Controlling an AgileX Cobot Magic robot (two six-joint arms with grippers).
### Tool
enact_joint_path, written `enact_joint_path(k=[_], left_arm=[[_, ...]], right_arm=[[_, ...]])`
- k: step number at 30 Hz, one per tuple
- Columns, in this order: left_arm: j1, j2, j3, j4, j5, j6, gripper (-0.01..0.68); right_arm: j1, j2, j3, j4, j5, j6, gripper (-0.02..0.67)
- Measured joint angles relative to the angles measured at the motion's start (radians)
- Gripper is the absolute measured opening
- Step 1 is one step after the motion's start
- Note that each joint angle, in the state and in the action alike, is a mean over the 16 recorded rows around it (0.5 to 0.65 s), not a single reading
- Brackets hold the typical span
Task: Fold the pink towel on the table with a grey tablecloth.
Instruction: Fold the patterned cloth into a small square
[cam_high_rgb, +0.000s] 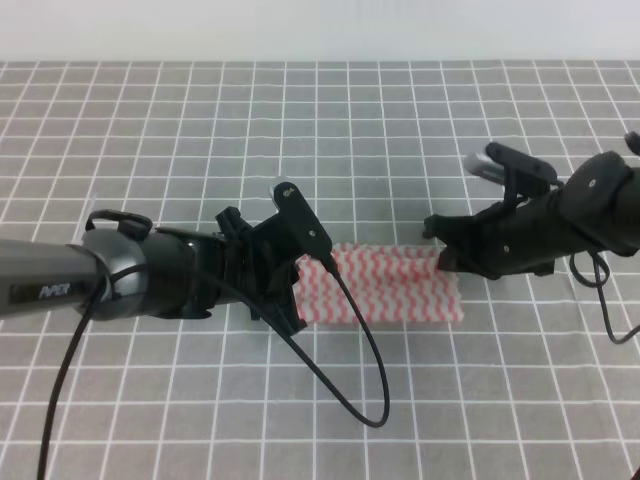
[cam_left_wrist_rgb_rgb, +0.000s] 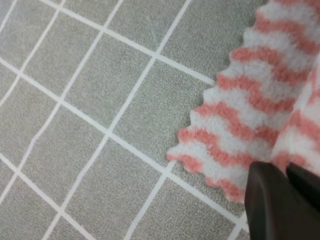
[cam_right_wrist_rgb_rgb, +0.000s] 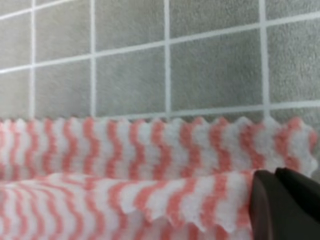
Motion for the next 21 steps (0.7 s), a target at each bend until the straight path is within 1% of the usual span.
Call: enact_joint_path(k=[21], left_arm=[[0.0,0.012,-0.022,-0.002,-0.014,0.0,-0.004]], right_arm=[[-0.001,0.022,-0.007,0.003,0.001,-0.001,-0.015]])
